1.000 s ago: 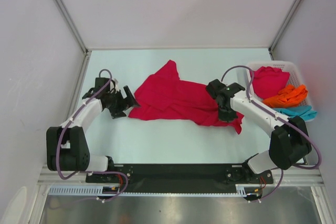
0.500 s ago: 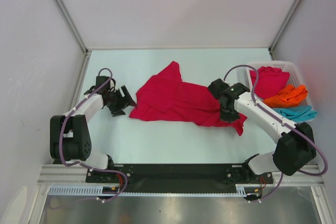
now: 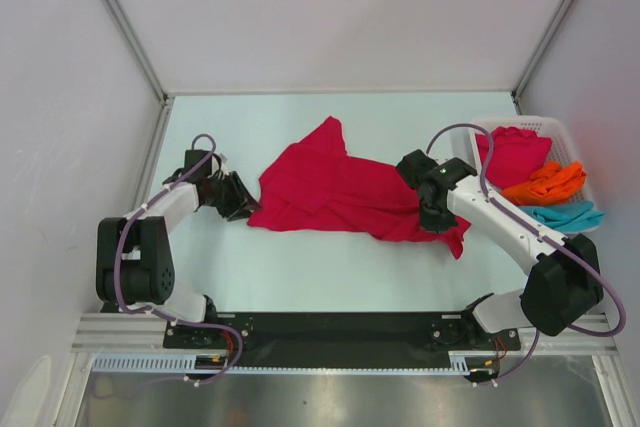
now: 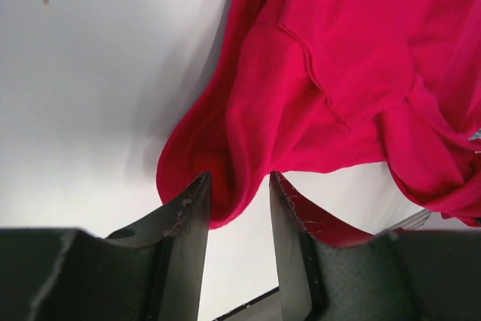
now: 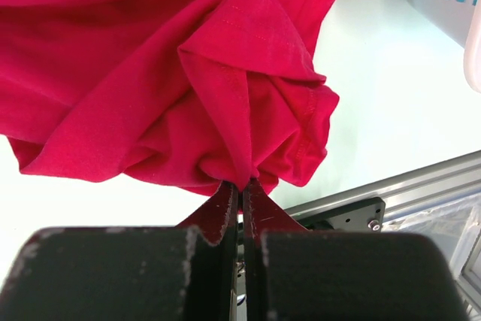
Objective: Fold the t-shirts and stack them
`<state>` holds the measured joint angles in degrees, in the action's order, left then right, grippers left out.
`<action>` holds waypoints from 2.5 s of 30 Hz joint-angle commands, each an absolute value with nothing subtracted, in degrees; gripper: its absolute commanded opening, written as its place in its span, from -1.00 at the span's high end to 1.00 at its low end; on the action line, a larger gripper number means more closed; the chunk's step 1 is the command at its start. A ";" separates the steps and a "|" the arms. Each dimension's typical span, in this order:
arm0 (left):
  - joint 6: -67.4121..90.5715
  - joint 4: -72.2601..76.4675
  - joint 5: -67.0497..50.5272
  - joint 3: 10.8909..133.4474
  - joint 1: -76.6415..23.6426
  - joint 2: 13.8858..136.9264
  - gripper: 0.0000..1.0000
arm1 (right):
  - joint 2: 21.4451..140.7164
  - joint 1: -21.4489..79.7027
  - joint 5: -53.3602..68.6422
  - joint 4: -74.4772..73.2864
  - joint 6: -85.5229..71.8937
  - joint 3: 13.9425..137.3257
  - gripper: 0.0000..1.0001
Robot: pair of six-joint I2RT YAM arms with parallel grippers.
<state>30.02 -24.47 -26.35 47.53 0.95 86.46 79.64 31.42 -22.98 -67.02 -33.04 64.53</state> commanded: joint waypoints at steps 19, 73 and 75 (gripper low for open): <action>32.08 -25.91 -37.17 60.27 3.24 86.40 1.00 | 75.68 28.14 -26.10 -68.91 -30.86 72.76 1.00; 39.20 -34.80 -44.39 90.78 29.10 82.25 1.00 | 79.00 7.21 -19.77 -63.30 -14.50 97.11 1.00; 39.64 -34.72 -43.34 94.73 26.03 86.37 1.00 | 83.74 6.86 -19.69 -61.45 -13.37 99.13 1.00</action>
